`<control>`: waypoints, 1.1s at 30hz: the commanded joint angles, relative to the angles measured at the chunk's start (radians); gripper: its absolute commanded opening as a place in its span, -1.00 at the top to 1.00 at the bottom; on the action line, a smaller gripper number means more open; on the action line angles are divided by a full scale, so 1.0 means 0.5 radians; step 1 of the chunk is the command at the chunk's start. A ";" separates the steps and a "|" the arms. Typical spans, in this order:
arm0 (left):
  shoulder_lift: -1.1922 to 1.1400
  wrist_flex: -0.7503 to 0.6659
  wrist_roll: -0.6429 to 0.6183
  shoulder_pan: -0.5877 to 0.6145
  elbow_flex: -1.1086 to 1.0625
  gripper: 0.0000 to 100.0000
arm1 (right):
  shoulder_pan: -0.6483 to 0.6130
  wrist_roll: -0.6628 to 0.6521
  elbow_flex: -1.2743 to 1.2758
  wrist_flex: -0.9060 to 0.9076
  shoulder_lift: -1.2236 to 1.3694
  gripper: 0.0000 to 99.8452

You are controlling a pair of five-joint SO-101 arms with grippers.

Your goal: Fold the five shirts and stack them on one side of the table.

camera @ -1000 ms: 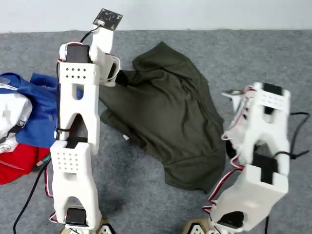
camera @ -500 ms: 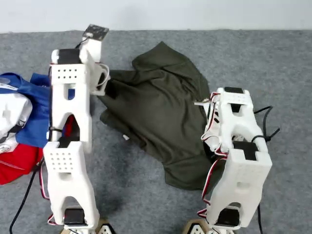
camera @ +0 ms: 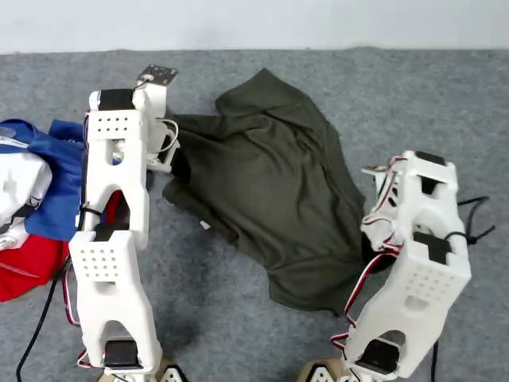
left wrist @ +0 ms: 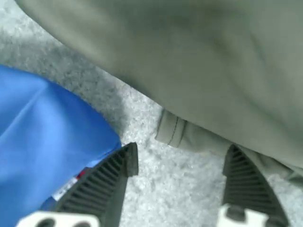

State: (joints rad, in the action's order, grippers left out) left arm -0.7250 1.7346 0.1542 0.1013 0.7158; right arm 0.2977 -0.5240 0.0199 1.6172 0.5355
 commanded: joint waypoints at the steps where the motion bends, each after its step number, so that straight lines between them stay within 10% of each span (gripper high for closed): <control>1: 0.037 0.037 -0.021 0.015 0.017 0.42 | 0.011 -0.025 -0.021 0.118 -0.192 0.97; 14: 0.107 0.037 -0.021 0.034 -0.084 0.42 | -0.514 0.034 -0.018 0.130 -0.213 0.57; 24: 0.104 -0.101 -0.018 0.037 -0.324 0.42 | -0.493 0.101 -0.028 -0.044 0.084 1.00; 33: 0.104 -0.436 -0.021 0.028 -0.566 0.42 | -0.496 0.101 -0.018 -0.051 0.100 0.98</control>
State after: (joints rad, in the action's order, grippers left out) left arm -0.7234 1.5673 0.1496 0.1120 0.4427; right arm 0.0675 -0.4810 0.0015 1.5942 0.5785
